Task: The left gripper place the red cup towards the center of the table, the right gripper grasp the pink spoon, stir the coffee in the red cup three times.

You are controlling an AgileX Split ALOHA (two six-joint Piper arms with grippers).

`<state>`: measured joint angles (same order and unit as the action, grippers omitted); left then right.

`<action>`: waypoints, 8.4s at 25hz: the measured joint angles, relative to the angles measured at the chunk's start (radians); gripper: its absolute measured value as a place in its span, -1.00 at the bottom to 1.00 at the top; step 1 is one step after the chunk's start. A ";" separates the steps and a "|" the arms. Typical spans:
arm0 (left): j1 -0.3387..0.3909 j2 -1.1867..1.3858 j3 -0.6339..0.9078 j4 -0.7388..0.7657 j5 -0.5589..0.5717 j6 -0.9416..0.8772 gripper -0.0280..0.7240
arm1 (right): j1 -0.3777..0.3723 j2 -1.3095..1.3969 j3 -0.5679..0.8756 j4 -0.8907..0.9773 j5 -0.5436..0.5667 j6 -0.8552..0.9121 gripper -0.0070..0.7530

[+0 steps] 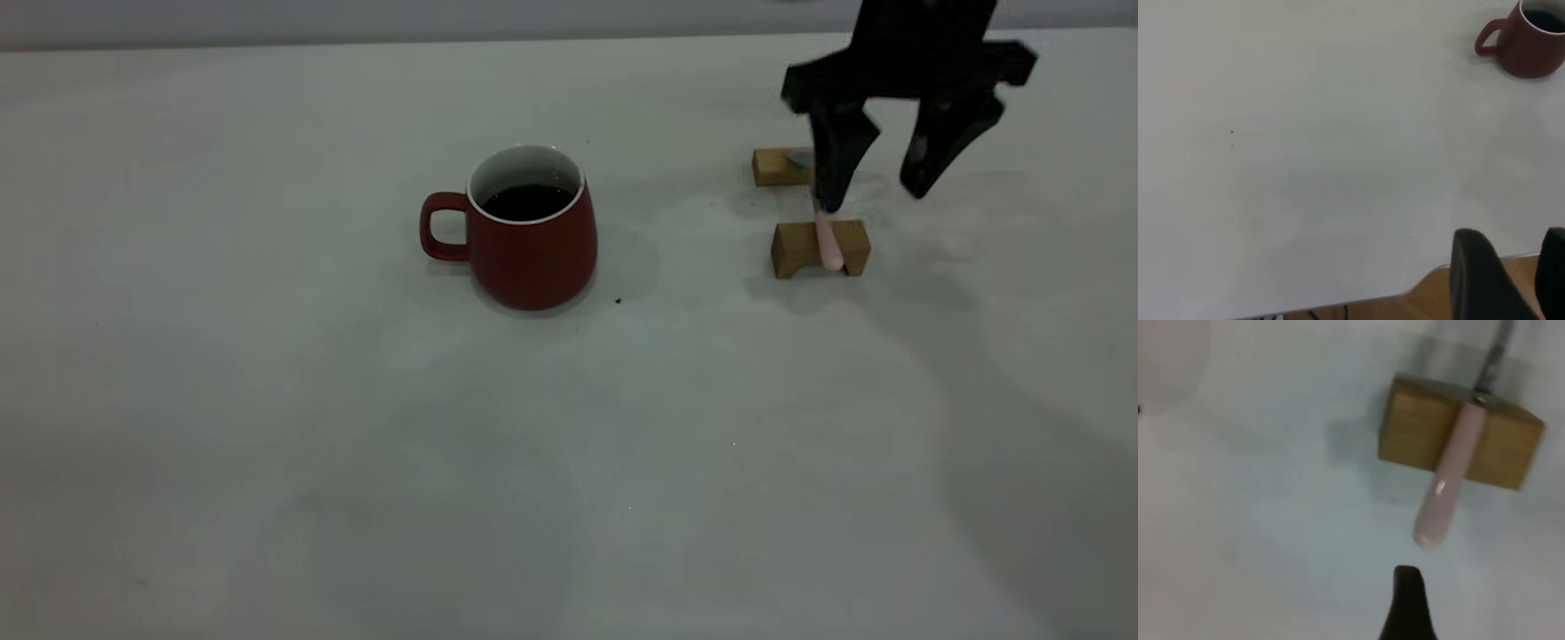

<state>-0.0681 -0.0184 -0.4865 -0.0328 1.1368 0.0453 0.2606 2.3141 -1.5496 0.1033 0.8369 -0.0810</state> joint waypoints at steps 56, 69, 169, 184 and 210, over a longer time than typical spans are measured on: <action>0.000 0.000 0.000 0.000 0.000 -0.001 -0.16 | 0.177 -0.094 -0.007 1.443 -0.079 0.870 -0.59; 0.000 0.000 0.000 0.000 0.000 0.001 -0.16 | 0.180 0.157 -0.026 1.649 -0.054 0.748 -0.59; 0.000 0.000 0.000 0.000 0.000 -0.001 -0.16 | 0.138 -0.906 0.058 0.156 0.391 0.294 0.48; 0.000 0.000 0.000 0.000 0.000 -0.001 -0.16 | -0.121 -1.709 0.797 -0.127 0.401 0.152 0.48; 0.000 0.000 0.000 0.000 0.000 0.000 -0.16 | -0.311 -2.292 1.081 -0.048 0.296 0.023 0.48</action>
<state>-0.0681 -0.0186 -0.4865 -0.0328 1.1368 0.0457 -0.0499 0.0223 -0.4687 0.0550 1.1332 -0.0575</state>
